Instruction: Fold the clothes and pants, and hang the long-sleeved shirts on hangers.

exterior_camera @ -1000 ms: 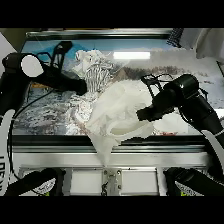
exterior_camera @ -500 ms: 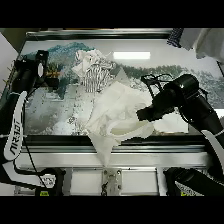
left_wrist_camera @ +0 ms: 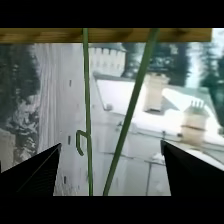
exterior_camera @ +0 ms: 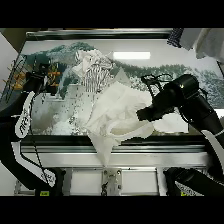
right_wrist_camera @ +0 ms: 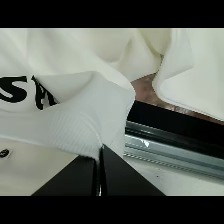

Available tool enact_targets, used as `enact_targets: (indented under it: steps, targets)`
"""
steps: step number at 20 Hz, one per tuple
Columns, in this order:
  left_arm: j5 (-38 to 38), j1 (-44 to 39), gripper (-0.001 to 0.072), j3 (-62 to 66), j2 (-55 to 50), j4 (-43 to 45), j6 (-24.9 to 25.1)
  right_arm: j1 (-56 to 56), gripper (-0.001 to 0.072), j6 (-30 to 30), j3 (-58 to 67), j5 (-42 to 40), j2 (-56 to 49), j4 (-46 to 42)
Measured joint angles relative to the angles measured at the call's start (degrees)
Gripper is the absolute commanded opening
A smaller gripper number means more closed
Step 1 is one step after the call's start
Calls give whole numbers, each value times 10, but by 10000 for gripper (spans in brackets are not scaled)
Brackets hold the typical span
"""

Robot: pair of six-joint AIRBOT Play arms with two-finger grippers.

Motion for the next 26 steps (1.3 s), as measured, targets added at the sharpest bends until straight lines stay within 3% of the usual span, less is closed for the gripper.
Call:
enact_targets:
  steps: [8, 10, 12, 13, 14, 16, 17, 18, 26]
  targets:
    - [52, 17, 689, 1, -34, 9, -19, 0, 21, 0, 0, 0, 0, 0]
    - [52, 18, 536, 2, -39, 9, -19, 0, 21, 0, 0, 0, 0, 0]
    - [54, 18, 457, 1, -42, 9, -21, 0, 21, 0, 0, 0, 0, 0]
    - [53, 18, 324, 1, -43, 9, -23, 0, 21, 0, 0, 0, 0, 0]
    - [51, 19, 238, 0, -44, 9, -24, 0, 21, 0, 0, 0, 0, 0]
    - [49, 19, 237, 0, -45, 9, -25, 0, 20, 0, 0, 0, 0, 0]
    - [49, 19, 67, 0, -45, 9, -26, 0, 20, 0, 0, 0, 0, 0]
    - [48, 19, 13, 0, -46, 11, -25, 0, 21, 0, 0, 0, 0, 0]
    - [41, 19, 13, -1, -38, 2, -30, 0, 21, 0, 0, 0, 0, 0]
